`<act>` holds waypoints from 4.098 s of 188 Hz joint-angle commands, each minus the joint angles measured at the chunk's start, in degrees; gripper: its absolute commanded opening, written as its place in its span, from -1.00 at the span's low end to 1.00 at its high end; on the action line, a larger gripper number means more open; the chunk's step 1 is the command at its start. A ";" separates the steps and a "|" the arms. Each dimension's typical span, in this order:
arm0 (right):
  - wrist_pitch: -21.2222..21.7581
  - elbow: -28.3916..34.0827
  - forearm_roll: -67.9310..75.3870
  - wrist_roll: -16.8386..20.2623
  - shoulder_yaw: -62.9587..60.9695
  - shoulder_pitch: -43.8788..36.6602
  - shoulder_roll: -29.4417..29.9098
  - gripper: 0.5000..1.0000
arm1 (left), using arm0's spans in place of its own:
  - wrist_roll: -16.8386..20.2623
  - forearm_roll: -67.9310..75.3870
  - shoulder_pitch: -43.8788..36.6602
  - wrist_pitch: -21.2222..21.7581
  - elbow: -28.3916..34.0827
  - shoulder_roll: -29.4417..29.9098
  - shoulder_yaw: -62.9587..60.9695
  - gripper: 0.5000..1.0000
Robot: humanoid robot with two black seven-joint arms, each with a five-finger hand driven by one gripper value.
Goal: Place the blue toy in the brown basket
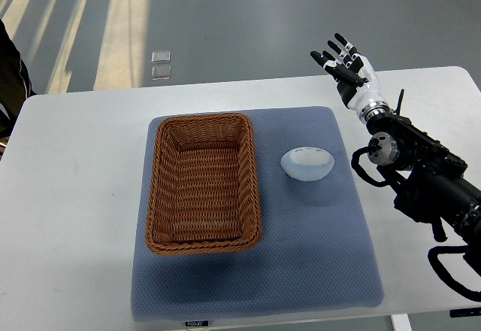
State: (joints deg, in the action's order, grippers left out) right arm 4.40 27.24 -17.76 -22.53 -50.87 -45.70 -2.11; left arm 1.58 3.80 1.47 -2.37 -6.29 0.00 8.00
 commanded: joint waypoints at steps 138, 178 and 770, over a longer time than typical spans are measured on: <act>-0.18 0.00 0.00 -0.15 -0.11 0.09 0.09 0.65 | 0.00 0.33 0.02 0.00 -0.21 0.00 0.17 1.00; -0.53 0.18 0.00 0.12 0.33 -0.44 -0.44 0.65 | 0.00 0.41 0.02 0.00 -0.04 0.00 0.17 1.00; 1.67 38.76 -19.33 24.02 89.45 -40.78 -15.21 -1.00 | 0.00 0.41 0.02 0.00 -0.04 0.00 0.17 1.00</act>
State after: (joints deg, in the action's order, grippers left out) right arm 5.71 66.00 -37.02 1.51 38.58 -86.35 -17.40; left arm 1.58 4.21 1.49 -2.37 -6.33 0.00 8.18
